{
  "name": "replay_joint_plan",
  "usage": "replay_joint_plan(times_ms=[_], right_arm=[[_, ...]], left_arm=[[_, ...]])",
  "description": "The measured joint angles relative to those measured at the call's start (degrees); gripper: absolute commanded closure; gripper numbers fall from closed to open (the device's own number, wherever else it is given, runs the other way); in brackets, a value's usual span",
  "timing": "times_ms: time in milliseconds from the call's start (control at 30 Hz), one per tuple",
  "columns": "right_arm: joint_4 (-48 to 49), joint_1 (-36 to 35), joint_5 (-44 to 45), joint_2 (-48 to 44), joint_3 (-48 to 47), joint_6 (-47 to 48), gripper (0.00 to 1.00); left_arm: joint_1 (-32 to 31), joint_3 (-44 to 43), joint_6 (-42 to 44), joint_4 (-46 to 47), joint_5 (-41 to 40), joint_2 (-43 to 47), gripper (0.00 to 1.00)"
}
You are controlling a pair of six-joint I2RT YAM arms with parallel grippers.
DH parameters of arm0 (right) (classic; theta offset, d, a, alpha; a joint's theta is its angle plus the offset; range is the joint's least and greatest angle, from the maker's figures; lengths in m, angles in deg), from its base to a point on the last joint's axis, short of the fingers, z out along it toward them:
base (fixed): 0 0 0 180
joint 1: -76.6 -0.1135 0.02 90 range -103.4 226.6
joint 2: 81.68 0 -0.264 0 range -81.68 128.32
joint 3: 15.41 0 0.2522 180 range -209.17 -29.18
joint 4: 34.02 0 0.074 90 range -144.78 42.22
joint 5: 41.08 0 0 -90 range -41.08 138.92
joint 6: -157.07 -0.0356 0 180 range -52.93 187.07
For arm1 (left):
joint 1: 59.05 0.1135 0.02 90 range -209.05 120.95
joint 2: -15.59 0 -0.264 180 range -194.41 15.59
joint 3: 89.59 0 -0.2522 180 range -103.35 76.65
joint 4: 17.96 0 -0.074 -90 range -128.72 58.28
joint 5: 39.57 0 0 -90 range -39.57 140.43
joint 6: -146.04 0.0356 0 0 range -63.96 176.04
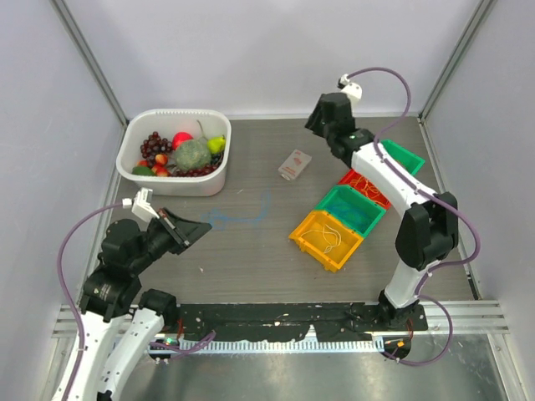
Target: Untangle the cables
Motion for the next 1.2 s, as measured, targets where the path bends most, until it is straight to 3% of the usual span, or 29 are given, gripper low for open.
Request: replay_joint_plan(times_ms=[167,333,467,600,767,1200], right_arm=[[-10.21,3.91,-20.46,-1.25,-0.57,10.86,0.42],[-13.97,-6.01,-37.92,-13.31,8.26,18.12,0.4],[-7.78,-13.73,-53.79,-22.64,12.52,20.39,0.4],[-0.2,-14.32,-61.48,-23.54,13.73,21.42,0.41],[4.98,-14.32,-71.06,-17.62,14.38,20.11,0.42],[12.83,-14.97,-80.59,-23.41,27.61,12.81,0.48]], left_arm=[[0.0,-1.29,0.0,0.35,3.87,-8.26,1.0],[0.0,-2.97,-0.2,3.28,11.65,-20.68,1.0],[0.0,-3.28,-1.25,8.5,20.57,-28.68,1.0],[0.0,-6.03,-1.88,11.78,29.81,-34.99,1.0],[-0.5,-6.73,-2.82,16.31,37.81,-36.68,1.0],[-2.56,-3.85,-6.4,26.18,44.37,-34.97,1.0]])
